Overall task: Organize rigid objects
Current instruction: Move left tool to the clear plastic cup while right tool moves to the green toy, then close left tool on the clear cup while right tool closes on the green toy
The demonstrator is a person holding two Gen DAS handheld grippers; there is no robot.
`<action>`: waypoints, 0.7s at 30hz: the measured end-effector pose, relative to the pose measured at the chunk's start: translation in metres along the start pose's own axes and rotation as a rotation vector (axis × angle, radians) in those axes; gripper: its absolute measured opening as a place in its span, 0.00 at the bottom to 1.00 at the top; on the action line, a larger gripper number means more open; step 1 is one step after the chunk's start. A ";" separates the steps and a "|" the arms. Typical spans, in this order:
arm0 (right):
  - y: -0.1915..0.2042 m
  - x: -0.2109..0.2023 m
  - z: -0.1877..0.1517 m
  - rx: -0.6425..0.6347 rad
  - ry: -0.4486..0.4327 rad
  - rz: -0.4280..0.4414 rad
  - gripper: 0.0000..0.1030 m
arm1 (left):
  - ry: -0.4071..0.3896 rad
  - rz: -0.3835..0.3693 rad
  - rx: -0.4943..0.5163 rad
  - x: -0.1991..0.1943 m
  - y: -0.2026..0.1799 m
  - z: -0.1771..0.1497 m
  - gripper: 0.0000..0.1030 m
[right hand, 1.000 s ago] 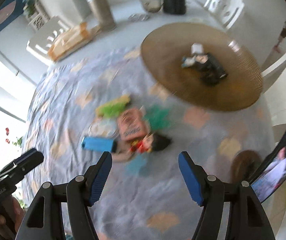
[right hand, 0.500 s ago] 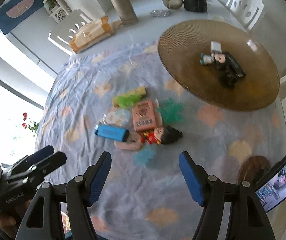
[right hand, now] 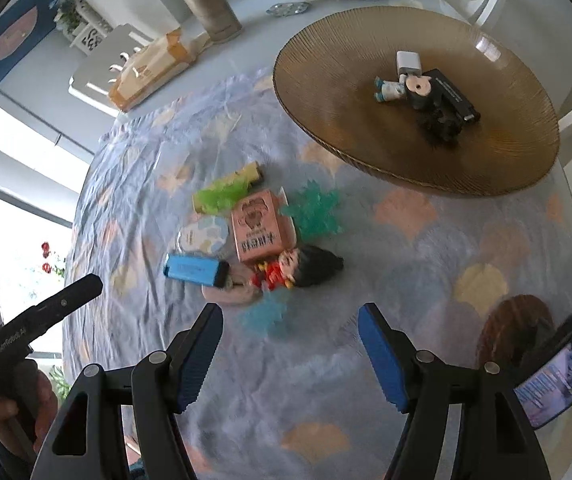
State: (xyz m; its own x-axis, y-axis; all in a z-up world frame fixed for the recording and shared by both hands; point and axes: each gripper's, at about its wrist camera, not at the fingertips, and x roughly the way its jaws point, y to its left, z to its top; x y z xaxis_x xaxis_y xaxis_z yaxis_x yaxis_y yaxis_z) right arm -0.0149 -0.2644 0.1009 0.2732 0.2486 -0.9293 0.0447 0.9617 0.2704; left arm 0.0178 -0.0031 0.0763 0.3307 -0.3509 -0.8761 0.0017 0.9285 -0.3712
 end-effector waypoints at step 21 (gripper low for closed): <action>0.088 0.100 0.080 -0.144 0.024 -0.213 0.66 | 0.090 -0.043 0.343 0.106 -0.014 0.113 0.69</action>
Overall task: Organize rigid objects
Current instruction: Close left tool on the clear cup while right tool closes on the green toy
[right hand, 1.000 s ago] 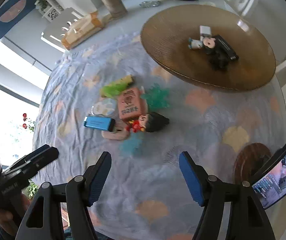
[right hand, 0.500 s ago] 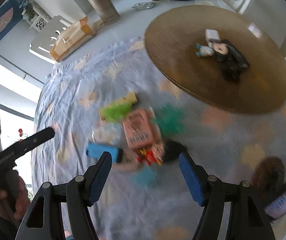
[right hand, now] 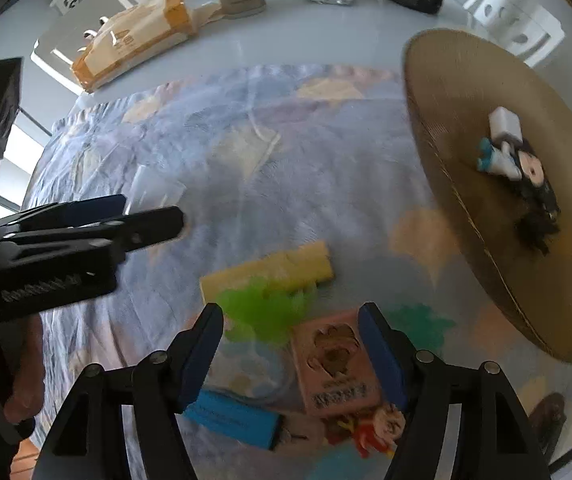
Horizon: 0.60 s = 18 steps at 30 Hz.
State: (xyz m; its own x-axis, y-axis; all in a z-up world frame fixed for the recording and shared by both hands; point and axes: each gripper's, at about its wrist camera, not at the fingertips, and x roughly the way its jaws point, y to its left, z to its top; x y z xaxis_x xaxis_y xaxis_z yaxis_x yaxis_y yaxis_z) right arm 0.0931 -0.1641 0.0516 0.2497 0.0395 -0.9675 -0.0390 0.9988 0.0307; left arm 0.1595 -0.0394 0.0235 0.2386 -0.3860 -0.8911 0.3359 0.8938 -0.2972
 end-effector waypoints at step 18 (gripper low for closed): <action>-0.011 -0.049 -0.014 0.061 -0.082 0.105 0.46 | -0.129 -0.051 0.017 -0.054 -0.007 -0.027 0.34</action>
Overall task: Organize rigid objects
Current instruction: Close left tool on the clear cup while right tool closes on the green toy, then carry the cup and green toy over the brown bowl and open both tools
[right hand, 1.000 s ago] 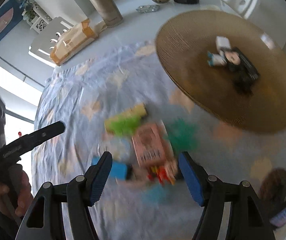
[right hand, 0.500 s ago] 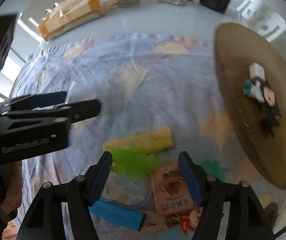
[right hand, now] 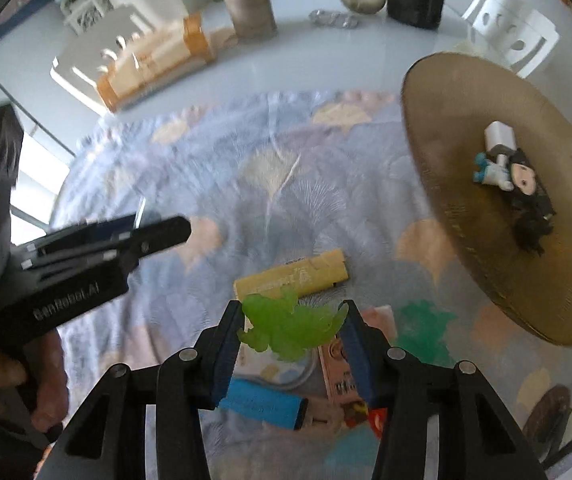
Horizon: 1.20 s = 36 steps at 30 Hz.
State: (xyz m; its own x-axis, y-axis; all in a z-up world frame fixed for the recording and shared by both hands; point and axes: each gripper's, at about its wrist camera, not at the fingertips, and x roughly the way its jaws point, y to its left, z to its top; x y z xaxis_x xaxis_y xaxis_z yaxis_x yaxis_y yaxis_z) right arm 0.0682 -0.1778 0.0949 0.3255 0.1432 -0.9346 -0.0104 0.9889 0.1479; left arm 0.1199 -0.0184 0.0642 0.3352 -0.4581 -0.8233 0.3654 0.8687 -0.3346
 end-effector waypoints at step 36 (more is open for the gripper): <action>-0.067 -0.099 -0.025 0.059 -0.181 -0.032 0.46 | -0.080 -0.033 0.197 -0.034 -0.164 0.038 0.34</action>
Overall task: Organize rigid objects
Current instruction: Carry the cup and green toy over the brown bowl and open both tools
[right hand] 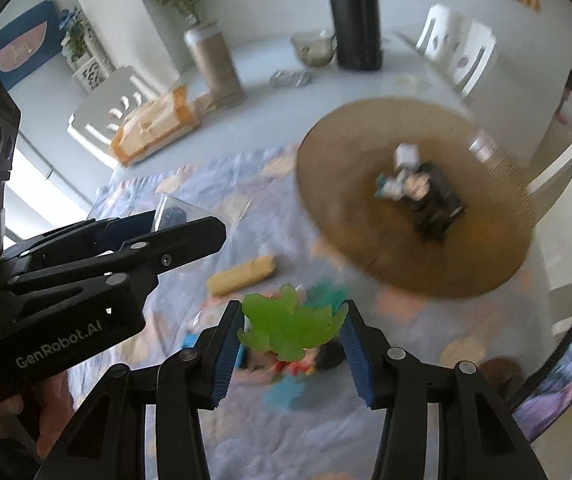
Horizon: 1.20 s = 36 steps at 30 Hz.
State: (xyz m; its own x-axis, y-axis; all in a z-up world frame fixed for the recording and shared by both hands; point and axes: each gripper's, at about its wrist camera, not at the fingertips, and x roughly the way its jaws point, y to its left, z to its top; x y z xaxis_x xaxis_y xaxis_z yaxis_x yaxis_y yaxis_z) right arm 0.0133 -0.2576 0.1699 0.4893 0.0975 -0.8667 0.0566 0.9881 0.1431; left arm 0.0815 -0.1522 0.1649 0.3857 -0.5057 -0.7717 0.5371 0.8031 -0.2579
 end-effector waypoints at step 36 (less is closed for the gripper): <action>-0.058 -0.007 0.019 0.202 -0.051 -0.196 0.60 | -0.026 0.047 -0.046 0.005 -0.004 0.020 0.74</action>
State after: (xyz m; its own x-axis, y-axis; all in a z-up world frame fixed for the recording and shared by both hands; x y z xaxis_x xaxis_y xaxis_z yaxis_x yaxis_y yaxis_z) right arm 0.0229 -0.3182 0.1771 0.4952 -0.1039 -0.8625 0.3238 0.9433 0.0723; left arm 0.0961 -0.1646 0.1734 0.4297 -0.4746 -0.7682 0.4831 0.8396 -0.2485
